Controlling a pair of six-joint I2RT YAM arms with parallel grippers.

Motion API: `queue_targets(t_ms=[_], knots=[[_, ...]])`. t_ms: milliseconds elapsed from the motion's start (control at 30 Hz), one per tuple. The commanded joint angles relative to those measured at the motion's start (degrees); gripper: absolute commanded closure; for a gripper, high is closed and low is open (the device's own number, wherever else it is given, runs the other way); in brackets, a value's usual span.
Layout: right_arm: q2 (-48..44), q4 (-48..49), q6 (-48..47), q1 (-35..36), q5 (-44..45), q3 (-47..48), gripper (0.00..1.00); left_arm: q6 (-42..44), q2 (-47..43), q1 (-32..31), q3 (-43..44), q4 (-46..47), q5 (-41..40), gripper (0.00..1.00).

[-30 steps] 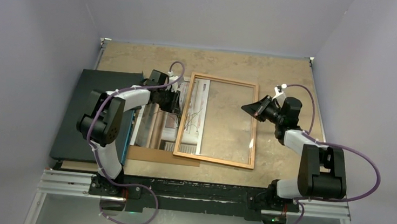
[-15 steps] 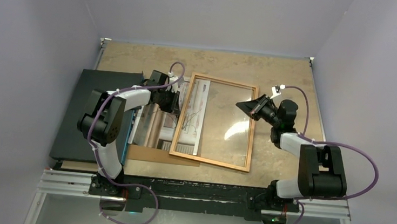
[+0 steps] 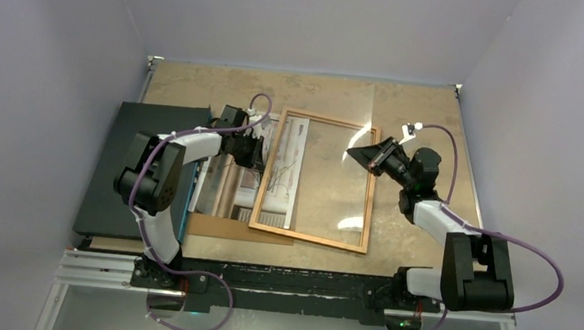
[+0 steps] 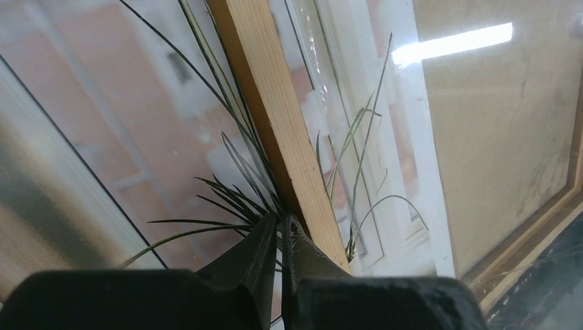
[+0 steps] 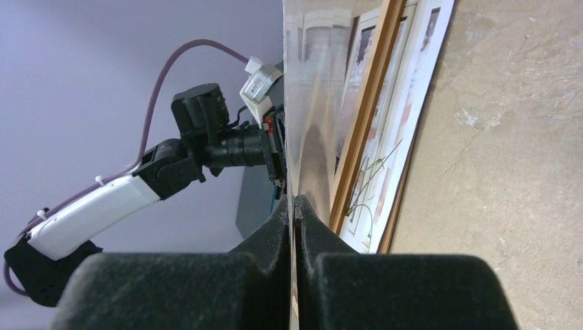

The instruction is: Put the photo into the frame

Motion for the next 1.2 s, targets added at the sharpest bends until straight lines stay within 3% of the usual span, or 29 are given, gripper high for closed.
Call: queue_targets(t_ms=[0, 333, 1167], knots=[[0.3, 1.0, -0.2, 0.4, 2.6, -0.9, 1.00, -0.3, -1.4, -0.2, -0.5, 0.5, 1.4, 0.96], [-0.9, -0.7, 2.1, 0.4, 8.0, -4.2, 1.00, -0.8, -1.4, -0.2, -1.3, 0.4, 2.5, 0.99], [4.0, 6.9, 3.8, 3.1, 8.4, -4.0, 1.00, -1.7, -1.1, -0.2, -3.8, 1.8, 3.9, 1.00]])
